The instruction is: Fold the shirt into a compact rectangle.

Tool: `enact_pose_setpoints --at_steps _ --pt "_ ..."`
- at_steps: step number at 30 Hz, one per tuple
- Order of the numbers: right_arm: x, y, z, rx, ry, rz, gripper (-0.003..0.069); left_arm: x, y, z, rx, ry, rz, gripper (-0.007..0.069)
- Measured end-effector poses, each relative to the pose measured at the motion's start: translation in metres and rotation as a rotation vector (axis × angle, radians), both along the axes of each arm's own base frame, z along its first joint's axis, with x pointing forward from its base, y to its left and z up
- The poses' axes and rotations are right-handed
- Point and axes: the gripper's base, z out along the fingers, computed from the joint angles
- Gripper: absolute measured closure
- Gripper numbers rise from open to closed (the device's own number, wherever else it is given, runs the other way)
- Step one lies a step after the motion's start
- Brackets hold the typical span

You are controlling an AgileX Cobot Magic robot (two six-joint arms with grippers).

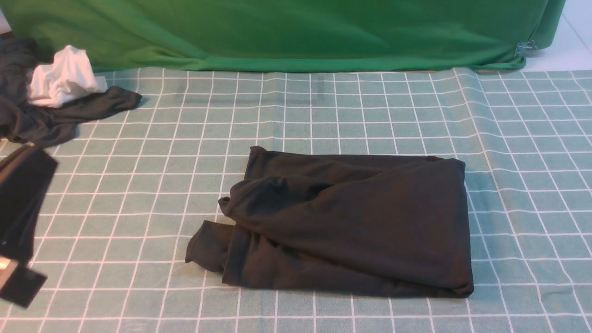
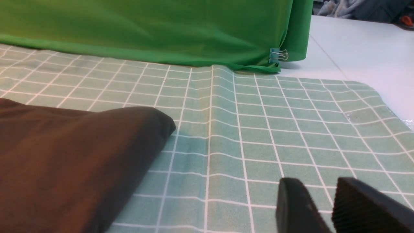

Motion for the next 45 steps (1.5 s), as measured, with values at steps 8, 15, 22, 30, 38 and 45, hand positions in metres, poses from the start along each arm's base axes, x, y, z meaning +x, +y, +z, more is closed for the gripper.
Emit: enact_pose_setpoints --at_steps 8,15,22,30,38,45 --pt "0.0 0.0 0.0 0.0 0.0 0.0 0.0463 -0.003 0.0 -0.051 0.139 0.055 0.01 0.061" --pt "0.0 0.0 0.0 0.0 0.0 0.0 0.0454 -0.002 0.004 -0.066 0.263 0.198 0.059 0.061" --pt "0.0 0.0 0.0 0.0 0.0 0.0 0.0449 -0.009 0.016 -0.066 0.232 0.202 0.207 0.061" --pt "0.0 0.0 0.0 0.0 0.0 0.0 0.0437 -0.024 0.025 -0.076 0.202 0.275 0.334 0.061" --pt "0.0 0.0 0.0 0.0 0.0 0.0 0.0424 -0.025 0.023 -0.085 0.233 0.364 0.303 0.061" --pt "0.0 0.0 0.0 0.0 0.0 0.0 0.0421 -0.025 0.023 -0.085 0.24 0.373 0.295 0.061"
